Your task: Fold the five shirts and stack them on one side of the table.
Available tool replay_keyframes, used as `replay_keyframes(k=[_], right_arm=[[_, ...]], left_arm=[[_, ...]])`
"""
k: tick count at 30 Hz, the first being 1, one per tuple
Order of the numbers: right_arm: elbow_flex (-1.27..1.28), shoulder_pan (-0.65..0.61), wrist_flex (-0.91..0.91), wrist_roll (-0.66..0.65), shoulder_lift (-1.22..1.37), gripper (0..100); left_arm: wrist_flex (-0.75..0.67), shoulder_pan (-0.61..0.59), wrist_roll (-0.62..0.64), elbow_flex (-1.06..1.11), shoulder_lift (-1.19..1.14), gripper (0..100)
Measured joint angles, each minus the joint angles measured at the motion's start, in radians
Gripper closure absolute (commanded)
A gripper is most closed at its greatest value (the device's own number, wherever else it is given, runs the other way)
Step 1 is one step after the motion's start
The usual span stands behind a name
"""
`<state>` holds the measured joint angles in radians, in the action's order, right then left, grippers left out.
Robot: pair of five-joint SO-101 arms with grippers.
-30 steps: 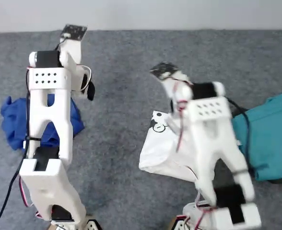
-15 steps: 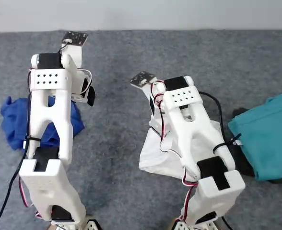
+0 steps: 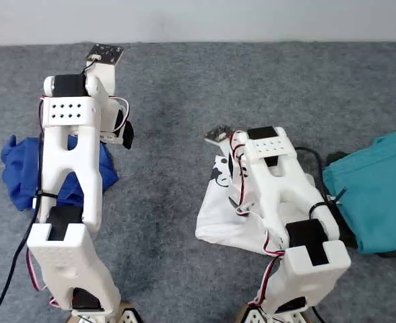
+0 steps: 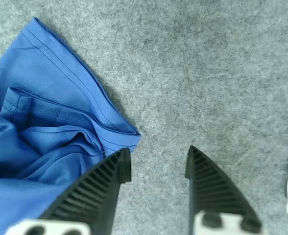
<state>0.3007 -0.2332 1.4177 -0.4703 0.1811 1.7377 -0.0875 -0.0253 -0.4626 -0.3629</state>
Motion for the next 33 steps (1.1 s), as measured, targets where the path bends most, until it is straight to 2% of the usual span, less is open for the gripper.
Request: replay_keyframes(k=[10, 16, 24, 28, 33], right_arm=[[0.118, 0.014, 0.143, -0.057, -0.324, 74.6], [0.235, 0.138, 0.173, -0.147, -0.516, 74.6], [0.404, 0.327, 0.143, -0.258, -0.597, 74.6], [0.348, 0.310, 0.146, -0.242, -0.660, 74.6], [0.216, 0.204, 0.124, -0.118, -0.674, 74.6]], left_arm=[[0.000, 0.000, 0.000, 0.000, 0.000, 81], [0.000, 0.000, 0.000, 0.000, 0.000, 81], [0.000, 0.000, 0.000, 0.000, 0.000, 81], [0.000, 0.000, 0.000, 0.000, 0.000, 81], [0.000, 0.000, 0.000, 0.000, 0.000, 81]])
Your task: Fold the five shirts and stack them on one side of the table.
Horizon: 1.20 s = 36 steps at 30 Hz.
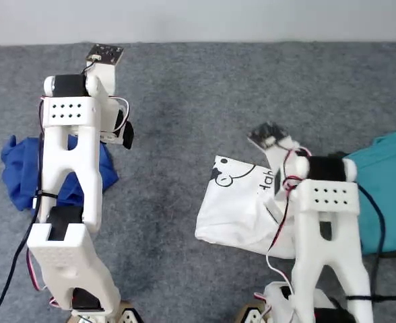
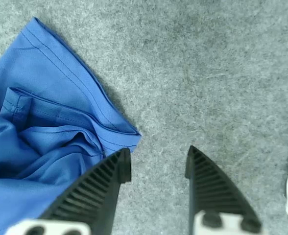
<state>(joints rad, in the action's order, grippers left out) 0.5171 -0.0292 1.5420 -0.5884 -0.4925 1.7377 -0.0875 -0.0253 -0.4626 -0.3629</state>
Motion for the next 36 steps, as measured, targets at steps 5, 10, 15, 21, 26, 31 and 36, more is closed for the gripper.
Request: replay_keyframes(k=[5, 10, 15, 21, 26, 31, 36], right_arm=[[-0.080, -0.138, -0.087, 0.057, 0.153, 74.6], [-0.158, -0.203, -0.175, 0.074, 0.428, 74.6], [-0.215, -0.204, -0.203, 0.075, 0.592, 74.6], [-0.219, -0.183, -0.203, 0.075, 0.609, 74.6], [-0.160, -0.137, -0.212, 0.075, 0.611, 74.6], [-0.043, -0.140, -0.301, 0.075, 0.606, 74.7], [0.002, -0.137, -0.351, 0.078, 0.591, 82.8]], left_arm=[[0.000, 0.000, 0.000, 0.000, 0.000, 81], [0.000, 0.000, 0.000, 0.000, 0.000, 81], [0.000, 0.000, 0.000, 0.006, 0.000, 81], [-0.005, 0.000, 0.000, 0.075, 0.000, 81], [-0.012, 0.000, 0.000, 0.092, 0.000, 81], [-0.012, 0.000, 0.000, 0.092, 0.000, 81], [-0.012, 0.000, 0.000, 0.095, 0.000, 81]])
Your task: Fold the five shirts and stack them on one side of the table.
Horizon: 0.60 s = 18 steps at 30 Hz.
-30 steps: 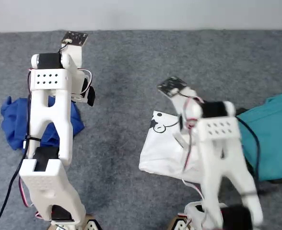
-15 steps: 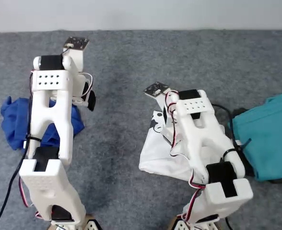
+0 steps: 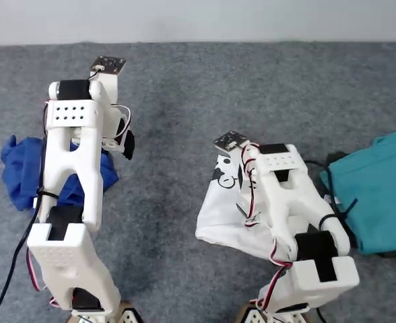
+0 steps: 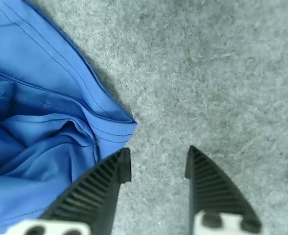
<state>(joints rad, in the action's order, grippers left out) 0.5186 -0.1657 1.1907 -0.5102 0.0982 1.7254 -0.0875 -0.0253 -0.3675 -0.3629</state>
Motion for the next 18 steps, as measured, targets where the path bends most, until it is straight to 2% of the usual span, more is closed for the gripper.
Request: replay_keyframes(k=[4, 13, 18], right_arm=[[0.000, 0.011, -0.008, -0.002, -0.003, 92.4], [0.000, 0.011, -0.011, -0.002, -0.002, 92.0], [0.017, 0.011, 0.046, -0.002, -0.095, 92.0]], left_arm=[[0.000, 0.000, 0.000, 0.002, 0.000, 81], [0.000, 0.000, 0.000, 0.002, 0.000, 81], [0.000, 0.000, 0.000, 0.002, 0.000, 81]])
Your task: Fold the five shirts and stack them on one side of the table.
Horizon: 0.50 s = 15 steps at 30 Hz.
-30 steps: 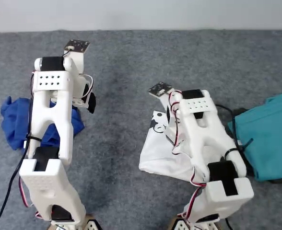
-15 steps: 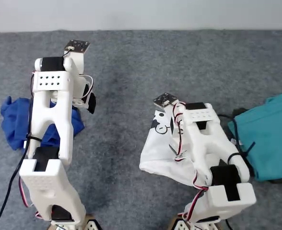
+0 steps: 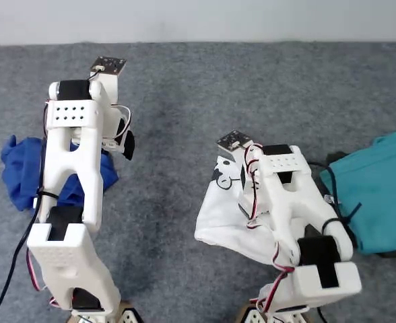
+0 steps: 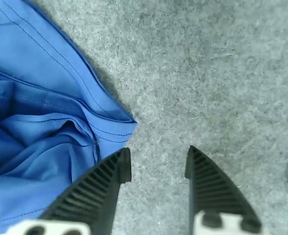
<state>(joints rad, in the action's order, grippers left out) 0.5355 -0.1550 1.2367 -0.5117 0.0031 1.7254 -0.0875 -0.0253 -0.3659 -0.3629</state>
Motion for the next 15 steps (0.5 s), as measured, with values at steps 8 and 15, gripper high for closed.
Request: replay_keyframes(k=[8, 15], right_arm=[[0.002, 0.132, 0.123, -0.035, -0.163, 91.9], [0.006, 0.176, 0.176, -0.112, -0.172, 91.9]], left_arm=[[0.000, 0.000, 0.000, 0.000, 0.000, 81], [0.000, 0.000, 0.000, 0.000, 0.000, 81]])
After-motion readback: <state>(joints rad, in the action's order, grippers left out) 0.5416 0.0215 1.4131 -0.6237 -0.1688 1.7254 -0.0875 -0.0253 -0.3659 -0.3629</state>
